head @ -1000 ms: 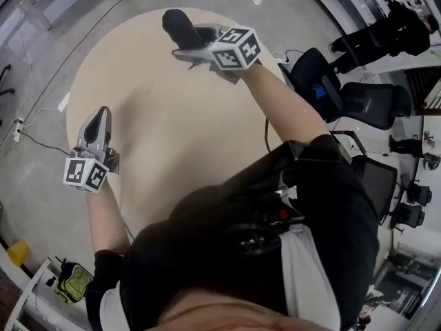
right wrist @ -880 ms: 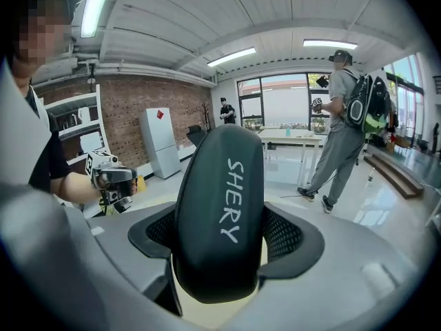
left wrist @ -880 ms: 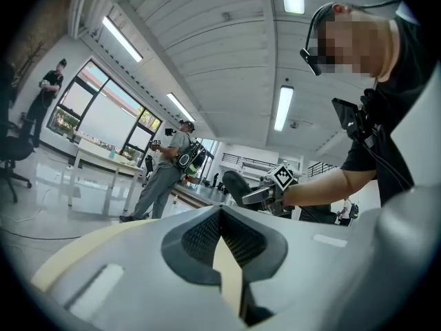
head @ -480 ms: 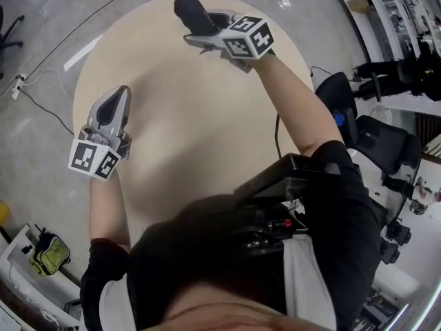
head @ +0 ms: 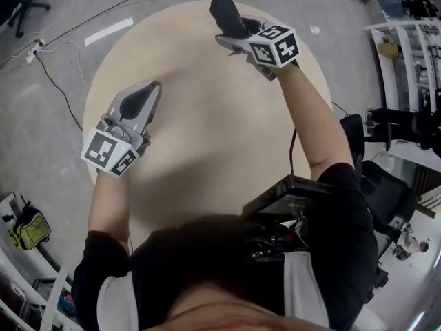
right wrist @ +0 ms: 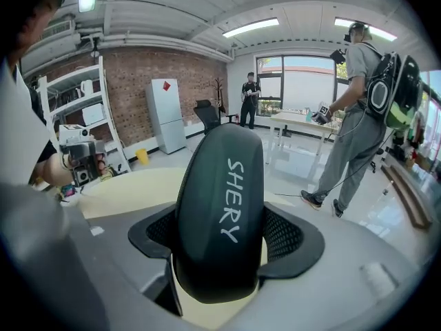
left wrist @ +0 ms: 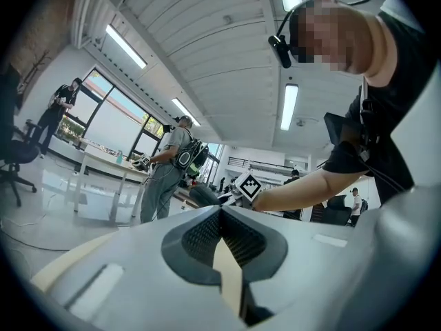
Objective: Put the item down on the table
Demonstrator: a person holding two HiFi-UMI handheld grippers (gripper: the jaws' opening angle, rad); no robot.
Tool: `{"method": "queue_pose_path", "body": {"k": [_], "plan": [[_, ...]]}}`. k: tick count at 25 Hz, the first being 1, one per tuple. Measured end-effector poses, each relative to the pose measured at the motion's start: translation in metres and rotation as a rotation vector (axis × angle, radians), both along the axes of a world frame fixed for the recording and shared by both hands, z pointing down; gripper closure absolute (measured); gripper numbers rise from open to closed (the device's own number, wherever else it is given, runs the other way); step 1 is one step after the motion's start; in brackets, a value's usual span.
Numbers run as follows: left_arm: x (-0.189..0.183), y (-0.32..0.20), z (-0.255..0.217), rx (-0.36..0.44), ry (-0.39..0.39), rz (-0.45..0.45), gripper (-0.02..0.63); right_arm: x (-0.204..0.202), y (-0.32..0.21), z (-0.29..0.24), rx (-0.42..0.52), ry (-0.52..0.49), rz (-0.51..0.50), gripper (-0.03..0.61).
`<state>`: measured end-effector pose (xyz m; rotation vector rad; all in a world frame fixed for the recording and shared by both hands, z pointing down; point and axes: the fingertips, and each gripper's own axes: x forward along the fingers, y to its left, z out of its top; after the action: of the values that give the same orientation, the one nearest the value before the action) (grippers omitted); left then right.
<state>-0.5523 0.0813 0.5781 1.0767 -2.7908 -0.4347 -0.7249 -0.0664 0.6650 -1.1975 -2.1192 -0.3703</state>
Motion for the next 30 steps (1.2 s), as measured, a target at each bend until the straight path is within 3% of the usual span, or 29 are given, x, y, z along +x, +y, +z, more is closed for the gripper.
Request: {"method": "queue_pose_path", "body": {"k": [9,14,16,18,19,26,30], "plan": [[-0.009,0.004,0.015,0.009,0.010,-0.023,0.620,-0.044,-0.001,0.050,0.176,0.021,0.012,0.213],[-0.011,-0.003,0.030,-0.004,0.020,-0.010,0.620,-0.059,-0.002,0.080,0.259,-0.037,0.021,0.204],[-0.014,0.002,0.039,-0.011,0.022,-0.002,0.620,-0.060,0.012,0.099,0.275,-0.033,-0.022,0.157],[-0.016,0.005,0.047,-0.018,0.030,0.006,0.620,-0.057,0.023,0.111,0.258,-0.006,-0.053,0.005],[-0.015,0.005,0.048,-0.022,0.033,0.008,0.620,-0.057,0.025,0.109,0.236,-0.003,-0.051,-0.008],[-0.002,0.007,0.027,-0.013,0.021,-0.012,0.620,-0.035,0.004,0.031,0.056,-0.083,0.041,-0.014],[0.001,0.013,0.022,-0.013,0.011,-0.002,0.620,-0.010,-0.015,-0.006,-0.100,-0.073,0.131,0.050]]}}
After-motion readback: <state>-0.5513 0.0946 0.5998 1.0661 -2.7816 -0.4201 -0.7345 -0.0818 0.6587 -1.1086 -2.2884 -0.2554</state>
